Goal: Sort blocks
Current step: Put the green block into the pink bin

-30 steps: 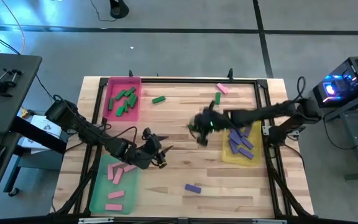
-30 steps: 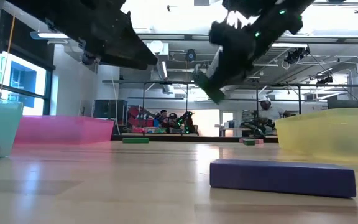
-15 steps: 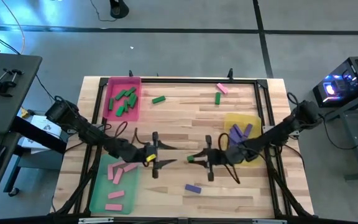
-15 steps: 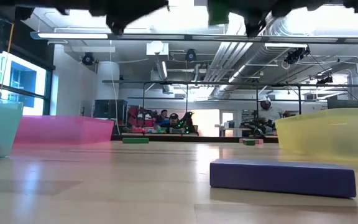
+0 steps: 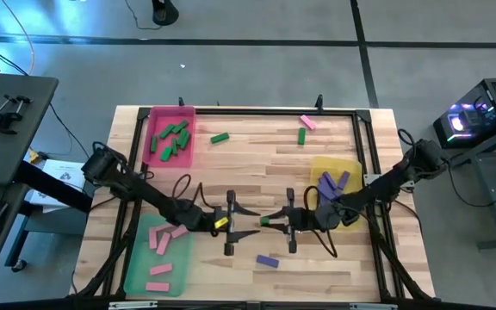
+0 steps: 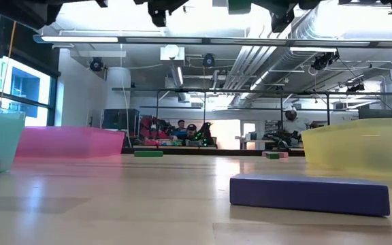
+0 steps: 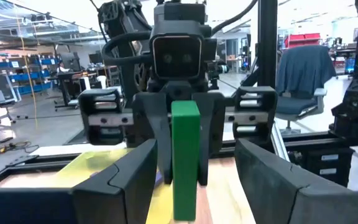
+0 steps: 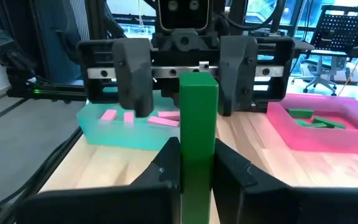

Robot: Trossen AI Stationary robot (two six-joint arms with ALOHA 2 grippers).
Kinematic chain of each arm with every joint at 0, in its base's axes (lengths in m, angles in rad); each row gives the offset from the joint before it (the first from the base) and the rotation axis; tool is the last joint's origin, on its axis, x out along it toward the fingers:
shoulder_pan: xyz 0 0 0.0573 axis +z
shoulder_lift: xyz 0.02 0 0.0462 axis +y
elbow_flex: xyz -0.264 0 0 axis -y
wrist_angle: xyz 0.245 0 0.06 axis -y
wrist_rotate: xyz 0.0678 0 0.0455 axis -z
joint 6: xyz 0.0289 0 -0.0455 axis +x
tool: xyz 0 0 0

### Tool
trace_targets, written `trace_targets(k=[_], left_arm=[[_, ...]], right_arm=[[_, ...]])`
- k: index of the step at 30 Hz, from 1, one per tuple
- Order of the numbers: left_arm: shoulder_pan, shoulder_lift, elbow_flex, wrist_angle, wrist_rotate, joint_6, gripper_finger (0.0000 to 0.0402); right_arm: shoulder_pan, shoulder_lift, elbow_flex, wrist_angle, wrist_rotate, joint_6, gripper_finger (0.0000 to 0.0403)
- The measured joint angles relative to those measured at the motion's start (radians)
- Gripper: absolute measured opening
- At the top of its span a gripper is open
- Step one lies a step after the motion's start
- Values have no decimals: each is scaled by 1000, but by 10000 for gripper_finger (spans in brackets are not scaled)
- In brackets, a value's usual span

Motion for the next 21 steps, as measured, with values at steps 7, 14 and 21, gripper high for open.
trace_targets(k=[7, 14, 21], left_arm=[[20, 32, 57, -4, -2, -35, 202], [50, 51, 69, -25, 15, -106, 189], [54, 52, 70, -27, 94, -107, 89]], right_arm=[[0, 0, 0, -8, 0, 10, 34], [0, 0, 0, -22, -1, 31, 34], [0, 0, 0, -51, -11, 84, 47]])
